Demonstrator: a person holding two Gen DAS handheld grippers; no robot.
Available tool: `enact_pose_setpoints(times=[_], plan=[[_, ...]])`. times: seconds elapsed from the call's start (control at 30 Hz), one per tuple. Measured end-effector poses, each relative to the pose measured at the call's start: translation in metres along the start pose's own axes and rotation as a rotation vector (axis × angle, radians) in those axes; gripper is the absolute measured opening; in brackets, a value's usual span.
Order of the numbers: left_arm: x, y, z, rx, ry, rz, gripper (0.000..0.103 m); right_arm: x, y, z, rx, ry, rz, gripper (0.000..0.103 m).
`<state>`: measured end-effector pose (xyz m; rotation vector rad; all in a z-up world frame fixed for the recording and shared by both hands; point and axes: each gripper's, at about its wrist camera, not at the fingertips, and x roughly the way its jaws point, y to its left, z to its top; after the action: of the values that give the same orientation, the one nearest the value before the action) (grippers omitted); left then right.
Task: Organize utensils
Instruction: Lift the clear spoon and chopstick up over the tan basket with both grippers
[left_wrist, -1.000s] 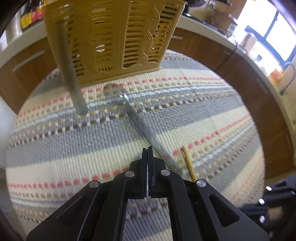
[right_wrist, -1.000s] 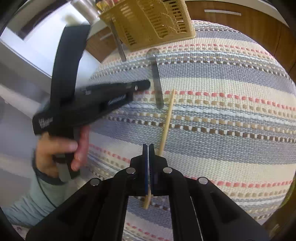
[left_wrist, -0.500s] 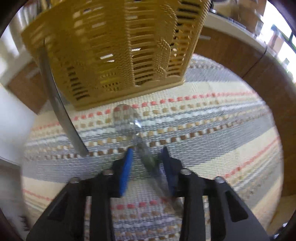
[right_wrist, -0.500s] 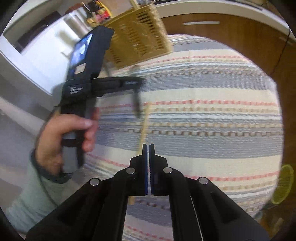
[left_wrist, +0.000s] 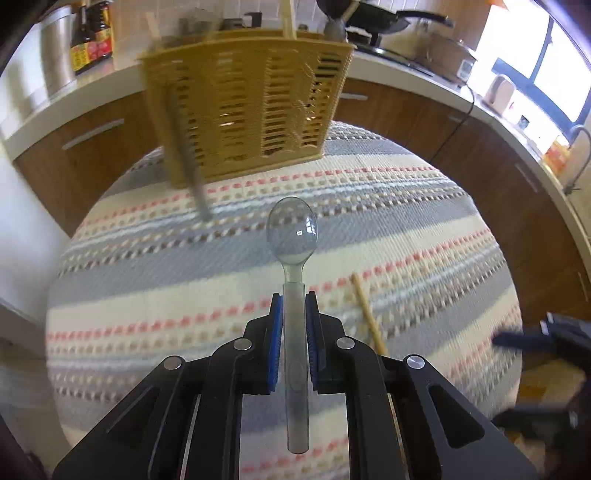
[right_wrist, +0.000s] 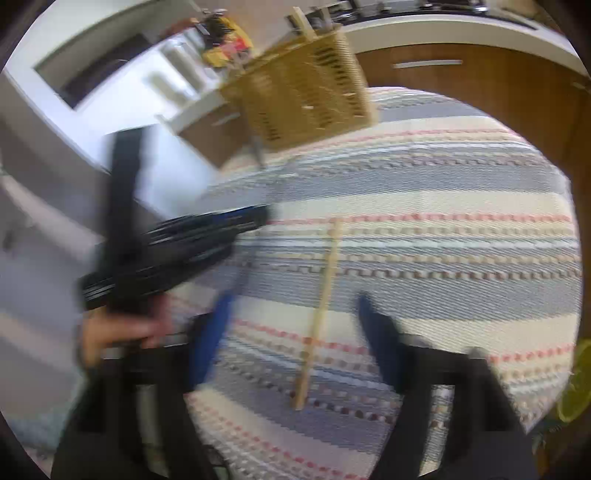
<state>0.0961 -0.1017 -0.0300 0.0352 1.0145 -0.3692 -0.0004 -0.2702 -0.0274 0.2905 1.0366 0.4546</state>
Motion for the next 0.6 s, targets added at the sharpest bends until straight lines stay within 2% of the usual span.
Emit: enact_pose_setpoints(times=[0.03,0.2,0.27,0.33,0.4,0.5,0.6], plan=[[-0.005,0.006,-0.003,-0.005,0.000,-0.007,0.010,0.005,0.001,0.000,0.008,0.009,-0.033,0.073],[-0.010,0.030,-0.018,-0.070,0.007,-0.049,0.010,0.041,0.000,0.016,0.090,0.203,-0.115,0.072],[-0.009,0.040,-0.022,-0.092,-0.002,-0.044,0.010,0.057,0.001,0.026,0.091,0.249,-0.163,0.065],[-0.012,0.049,-0.024,-0.112,-0.010,-0.050,0.010,0.073,0.010,0.035,0.047,0.301,-0.219,0.049],[-0.019,0.057,-0.025,-0.116,-0.019,-0.058,0.010,0.086,0.015,0.040,0.028,0.347,-0.234,0.038],[-0.024,0.059,-0.026,-0.107,-0.037,-0.069,0.010,0.105,0.020,0.045,0.024,0.399,-0.270,0.032],[-0.031,0.062,-0.026,-0.103,-0.059,-0.078,0.010,0.124,0.024,0.045,0.019,0.451,-0.300,0.017]])
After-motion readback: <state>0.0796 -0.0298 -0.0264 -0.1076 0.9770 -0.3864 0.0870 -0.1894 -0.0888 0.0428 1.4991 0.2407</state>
